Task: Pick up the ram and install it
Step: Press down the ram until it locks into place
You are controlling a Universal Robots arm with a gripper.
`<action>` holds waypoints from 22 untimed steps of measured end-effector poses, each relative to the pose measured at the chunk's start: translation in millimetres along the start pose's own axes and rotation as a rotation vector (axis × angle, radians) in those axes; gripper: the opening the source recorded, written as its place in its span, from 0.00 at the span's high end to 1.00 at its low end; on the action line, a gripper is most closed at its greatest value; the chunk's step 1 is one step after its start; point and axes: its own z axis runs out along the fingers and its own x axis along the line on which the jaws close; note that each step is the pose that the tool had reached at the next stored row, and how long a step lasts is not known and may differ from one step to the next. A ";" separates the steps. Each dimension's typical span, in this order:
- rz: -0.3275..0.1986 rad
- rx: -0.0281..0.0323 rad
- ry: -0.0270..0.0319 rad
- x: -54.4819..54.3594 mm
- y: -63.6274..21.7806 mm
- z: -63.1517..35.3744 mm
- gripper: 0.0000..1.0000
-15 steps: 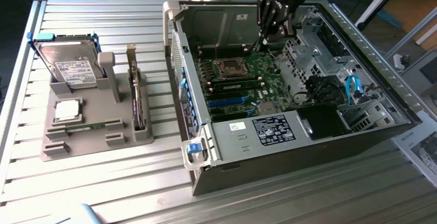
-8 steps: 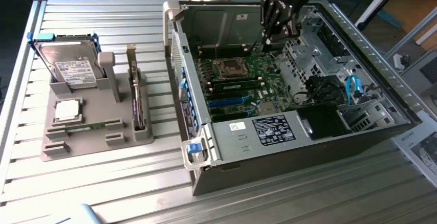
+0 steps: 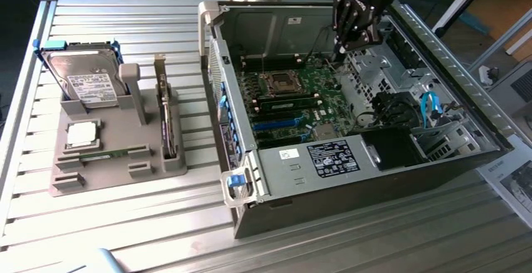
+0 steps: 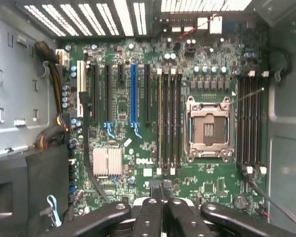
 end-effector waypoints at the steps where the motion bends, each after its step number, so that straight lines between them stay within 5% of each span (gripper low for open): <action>1: 0.000 0.0000 0.0000 0.0 -1.2 0.0 0.90; 11: 0.000 0.0000 -0.0001 -0.1 -3.7 2.8 0.90; 22: 0.000 -0.0001 -0.0003 -0.7 -4.0 24.2 0.90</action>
